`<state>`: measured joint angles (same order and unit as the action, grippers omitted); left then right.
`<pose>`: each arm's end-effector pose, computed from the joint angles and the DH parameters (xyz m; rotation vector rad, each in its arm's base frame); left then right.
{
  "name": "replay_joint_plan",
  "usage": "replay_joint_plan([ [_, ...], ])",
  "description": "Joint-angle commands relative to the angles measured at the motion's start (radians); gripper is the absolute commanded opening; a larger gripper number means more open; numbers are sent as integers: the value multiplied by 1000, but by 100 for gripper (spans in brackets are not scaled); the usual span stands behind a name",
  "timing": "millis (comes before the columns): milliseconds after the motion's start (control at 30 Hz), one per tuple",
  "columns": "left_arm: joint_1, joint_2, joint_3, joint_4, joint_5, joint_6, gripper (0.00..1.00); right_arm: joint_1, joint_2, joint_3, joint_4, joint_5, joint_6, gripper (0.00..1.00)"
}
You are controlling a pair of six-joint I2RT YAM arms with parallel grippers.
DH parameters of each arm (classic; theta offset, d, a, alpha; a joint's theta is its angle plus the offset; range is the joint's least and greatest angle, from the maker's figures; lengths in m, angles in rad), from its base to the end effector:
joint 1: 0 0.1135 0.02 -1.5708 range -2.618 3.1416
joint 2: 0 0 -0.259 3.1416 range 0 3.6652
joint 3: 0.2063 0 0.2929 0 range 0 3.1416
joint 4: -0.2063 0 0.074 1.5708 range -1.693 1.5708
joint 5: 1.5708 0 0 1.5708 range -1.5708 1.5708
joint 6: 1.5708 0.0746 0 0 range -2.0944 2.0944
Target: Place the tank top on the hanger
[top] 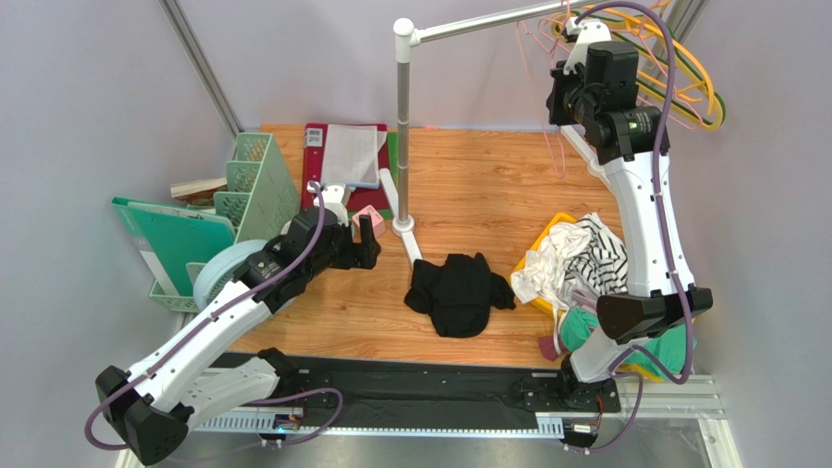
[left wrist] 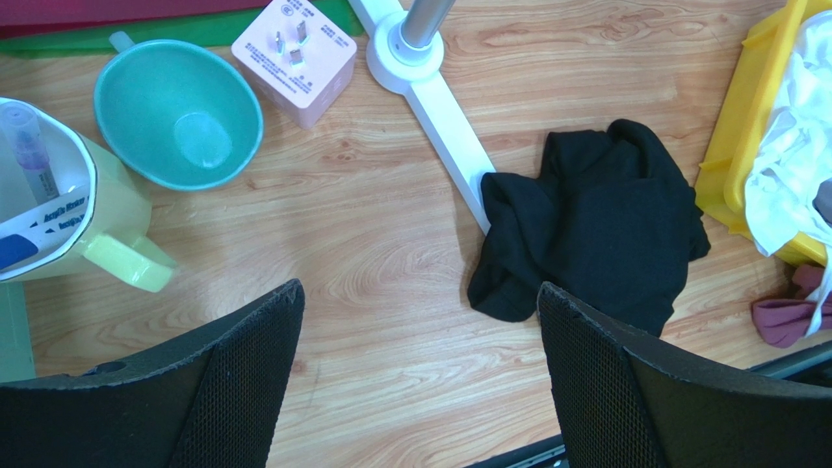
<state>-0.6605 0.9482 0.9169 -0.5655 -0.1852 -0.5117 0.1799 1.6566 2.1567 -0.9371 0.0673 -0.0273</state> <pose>0.2289 -0.1605 0.2921 0.0555 2.1941 -0.4725 0.3939 0.0665 0.4988 -0.1647 2.0001 0.0300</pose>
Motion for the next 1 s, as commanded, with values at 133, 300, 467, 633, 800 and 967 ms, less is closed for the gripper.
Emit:
replay_joint_plan([
  [133,-4,1,5,12,6,-8,94,-2,-47,41,60,16,-3,0],
  [300,-4,-3,2,10,0,-2,94,1,-55,87,57,12,1,0],
  [467,-4,-5,-3,10,6,-7,94,24,-109,52,69,35,-6,0],
  [633,-4,1,-3,12,13,-2,94,46,-168,-73,58,63,12,0],
  [800,-4,3,0,7,18,13,94,72,-273,-224,73,78,20,0],
  [967,-4,14,11,0,29,35,94,113,-336,-314,47,75,20,0],
])
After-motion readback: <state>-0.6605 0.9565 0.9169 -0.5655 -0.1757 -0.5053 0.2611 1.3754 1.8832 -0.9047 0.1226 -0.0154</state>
